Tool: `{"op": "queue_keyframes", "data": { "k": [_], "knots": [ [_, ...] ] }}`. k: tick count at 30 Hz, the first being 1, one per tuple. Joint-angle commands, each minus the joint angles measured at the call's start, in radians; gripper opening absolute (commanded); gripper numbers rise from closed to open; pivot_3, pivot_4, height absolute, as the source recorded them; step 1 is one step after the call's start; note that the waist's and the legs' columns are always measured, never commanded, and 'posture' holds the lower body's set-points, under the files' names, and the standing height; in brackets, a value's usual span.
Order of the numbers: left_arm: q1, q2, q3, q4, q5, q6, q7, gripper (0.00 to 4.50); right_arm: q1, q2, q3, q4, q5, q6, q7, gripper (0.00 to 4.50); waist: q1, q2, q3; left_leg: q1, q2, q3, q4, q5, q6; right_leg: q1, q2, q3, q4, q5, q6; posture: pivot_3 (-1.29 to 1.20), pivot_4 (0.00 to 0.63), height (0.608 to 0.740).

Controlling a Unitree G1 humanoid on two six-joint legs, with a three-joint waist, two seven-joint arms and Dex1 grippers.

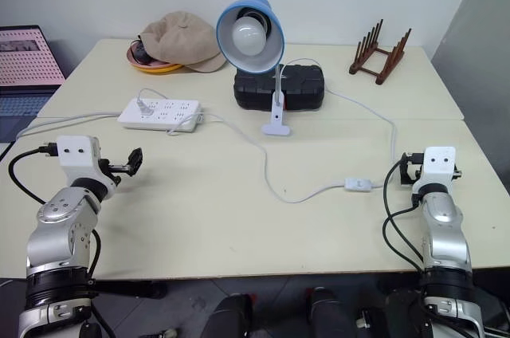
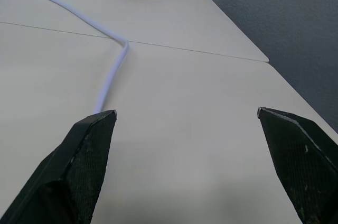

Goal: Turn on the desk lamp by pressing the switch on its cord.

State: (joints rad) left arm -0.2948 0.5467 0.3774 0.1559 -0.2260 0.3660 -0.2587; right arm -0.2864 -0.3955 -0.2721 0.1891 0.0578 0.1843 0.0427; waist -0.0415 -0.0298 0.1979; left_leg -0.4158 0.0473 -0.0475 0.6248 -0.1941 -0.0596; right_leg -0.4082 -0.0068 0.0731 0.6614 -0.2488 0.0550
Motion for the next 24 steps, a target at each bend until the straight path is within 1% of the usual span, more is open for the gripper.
{"op": "queue_keyframes", "data": {
  "k": [1,8,10,12,13,15,17,18,20,22,24],
  "knots": [
    [0.001,0.019,0.009,-0.040,-0.006,0.005,-0.012,4.50,-0.006,-0.017,-0.016,-0.037,-0.006,-0.017,-0.004,4.49,0.000,0.000,0.000,0.000,0.000,0.000,0.000,0.000,0.000,0.000,0.000,0.000,0.000,0.000,0.000,0.00,0.150,0.740],
    [0.005,0.014,0.017,-0.052,-0.009,-0.001,-0.011,4.50,-0.010,-0.036,-0.014,-0.038,-0.007,-0.015,0.015,4.49,0.000,0.000,0.000,0.000,0.000,0.000,0.000,0.000,0.000,0.000,0.000,0.000,0.000,0.000,0.000,0.00,0.150,0.740],
    [0.004,0.018,0.010,-0.063,-0.017,0.010,-0.027,4.50,-0.010,-0.061,-0.016,-0.043,-0.001,-0.010,0.044,4.49,0.000,0.000,0.000,0.000,0.000,0.000,0.000,0.000,0.000,0.000,0.000,0.000,0.000,0.000,0.000,0.00,0.150,0.740],
    [-0.002,0.027,0.000,-0.088,-0.049,0.046,-0.074,4.50,-0.007,-0.094,-0.016,-0.062,0.024,0.006,0.105,4.49,0.000,0.000,0.000,0.000,0.000,0.000,0.000,0.000,0.000,0.000,0.000,0.000,0.000,0.000,0.000,0.00,0.150,0.740],
    [-0.004,0.041,-0.024,-0.119,-0.073,0.075,-0.129,4.50,-0.006,-0.123,-0.009,-0.082,0.059,0.023,0.182,4.49,0.000,0.000,0.000,0.000,0.000,0.000,0.000,0.000,0.000,0.000,0.000,0.000,0.000,0.000,0.000,0.00,0.150,0.740],
    [-0.011,0.093,-0.106,-0.210,-0.129,0.142,-0.282,4.50,0.003,-0.205,0.012,-0.147,0.166,0.097,0.397,4.49,0.000,0.000,0.001,0.000,0.000,0.000,0.000,0.000,0.000,0.000,0.000,0.000,0.000,0.000,0.000,0.00,0.150,0.740],
    [-0.027,0.137,-0.171,-0.279,-0.159,0.173,-0.390,4.50,0.018,-0.283,0.032,-0.212,0.246,0.172,0.564,4.49,0.001,0.001,0.002,-0.001,0.000,0.000,0.000,0.000,0.000,0.000,0.000,0.000,0.000,0.000,0.000,0.00,0.150,0.740],
    [-0.043,0.155,-0.199,-0.302,-0.169,0.190,-0.425,4.50,0.030,-0.326,0.048,-0.240,0.273,0.199,0.636,4.49,0.001,0.001,0.002,-0.001,0.000,0.000,0.000,0.000,0.000,0.000,0.000,0.000,-0.001,0.000,0.000,0.00,0.150,0.740],
    [-0.106,0.196,-0.295,-0.361,-0.187,0.218,-0.536,4.50,0.061,-0.426,0.095,-0.280,0.277,0.188,0.784,4.49,0.002,0.001,0.002,-0.001,0.000,0.000,0.000,0.000,0.000,0.001,0.000,0.000,-0.002,0.000,0.000,0.00,0.150,0.740],
    [-0.151,0.226,-0.371,-0.394,-0.188,0.225,-0.621,4.50,0.074,-0.477,0.128,-0.292,0.263,0.156,0.856,4.49,0.003,0.000,0.001,-0.001,0.000,-0.001,0.000,0.000,0.000,0.001,0.000,-0.001,-0.003,-0.003,-0.004,0.00,0.150,0.740],
    [-0.188,0.258,-0.453,-0.420,-0.168,0.197,-0.719,4.50,0.089,-0.498,0.168,-0.296,0.230,0.103,0.896,4.49,0.002,0.000,0.001,-0.001,0.000,0.000,0.000,0.000,0.000,0.001,0.000,-0.001,-0.004,-0.003,-0.004,0.00,0.150,0.740]
  ]
}}
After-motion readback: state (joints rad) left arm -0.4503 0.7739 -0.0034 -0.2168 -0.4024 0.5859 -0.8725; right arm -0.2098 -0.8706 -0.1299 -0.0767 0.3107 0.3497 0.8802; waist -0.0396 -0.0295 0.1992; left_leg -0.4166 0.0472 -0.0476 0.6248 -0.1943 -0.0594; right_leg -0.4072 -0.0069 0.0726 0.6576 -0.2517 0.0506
